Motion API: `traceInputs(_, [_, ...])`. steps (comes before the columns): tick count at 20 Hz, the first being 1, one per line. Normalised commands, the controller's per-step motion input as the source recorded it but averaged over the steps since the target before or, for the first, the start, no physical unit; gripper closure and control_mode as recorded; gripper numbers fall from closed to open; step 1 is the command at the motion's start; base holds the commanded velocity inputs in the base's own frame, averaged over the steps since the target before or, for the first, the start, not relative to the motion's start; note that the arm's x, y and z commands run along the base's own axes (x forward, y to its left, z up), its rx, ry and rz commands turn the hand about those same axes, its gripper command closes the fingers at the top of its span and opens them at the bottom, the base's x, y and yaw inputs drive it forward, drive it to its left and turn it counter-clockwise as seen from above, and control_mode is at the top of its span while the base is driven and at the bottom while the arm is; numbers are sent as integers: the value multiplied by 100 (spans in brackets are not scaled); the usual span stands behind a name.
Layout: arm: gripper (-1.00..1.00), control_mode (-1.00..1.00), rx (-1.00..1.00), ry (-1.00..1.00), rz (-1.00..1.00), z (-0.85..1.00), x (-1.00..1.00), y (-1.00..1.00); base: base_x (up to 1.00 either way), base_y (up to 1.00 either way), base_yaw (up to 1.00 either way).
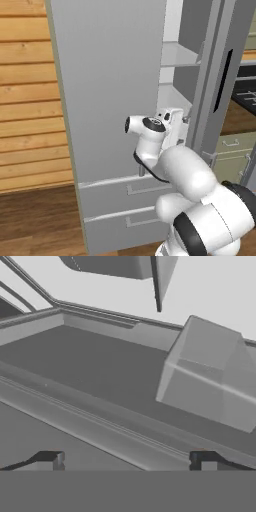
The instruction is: Take the strawberry from the fridge and place it on top of the pancake, located on the dining counter.
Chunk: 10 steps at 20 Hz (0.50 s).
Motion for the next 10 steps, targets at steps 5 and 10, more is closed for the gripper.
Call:
traceInputs(5, [-100, -100, 4, -7, -13, 1, -86, -54, 0, 0, 0])
traceInputs(10, [-100, -100, 1, -13, -14, 7, -100, -65, 0, 0, 0])
